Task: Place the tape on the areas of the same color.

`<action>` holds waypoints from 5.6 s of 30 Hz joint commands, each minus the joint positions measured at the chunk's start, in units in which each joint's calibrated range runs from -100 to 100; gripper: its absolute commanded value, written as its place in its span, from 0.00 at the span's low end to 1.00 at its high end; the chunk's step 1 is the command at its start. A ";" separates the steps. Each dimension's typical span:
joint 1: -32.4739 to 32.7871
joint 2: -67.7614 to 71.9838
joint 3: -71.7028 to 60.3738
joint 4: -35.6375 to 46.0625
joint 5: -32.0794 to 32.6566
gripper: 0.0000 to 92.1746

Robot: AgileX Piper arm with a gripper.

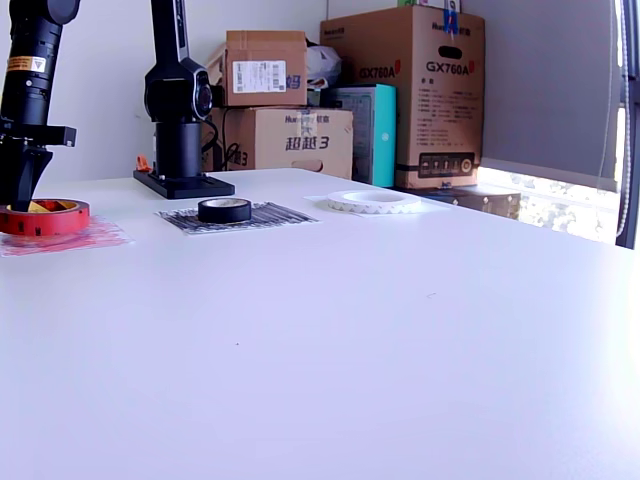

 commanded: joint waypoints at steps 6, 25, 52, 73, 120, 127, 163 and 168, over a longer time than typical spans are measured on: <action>0.81 -0.32 0.77 0.41 0.06 0.00; 1.68 -0.04 0.95 0.41 0.06 0.00; 1.91 0.52 0.13 1.00 -0.76 0.57; 18.65 -16.03 -24.40 12.12 -6.16 0.57; 51.01 -68.42 10.94 -6.97 -19.43 0.00; 50.85 -89.66 34.93 -19.87 -24.09 0.00; 50.14 -128.48 64.28 -22.16 -27.37 0.00; 50.14 -128.48 64.28 -22.16 -27.37 0.01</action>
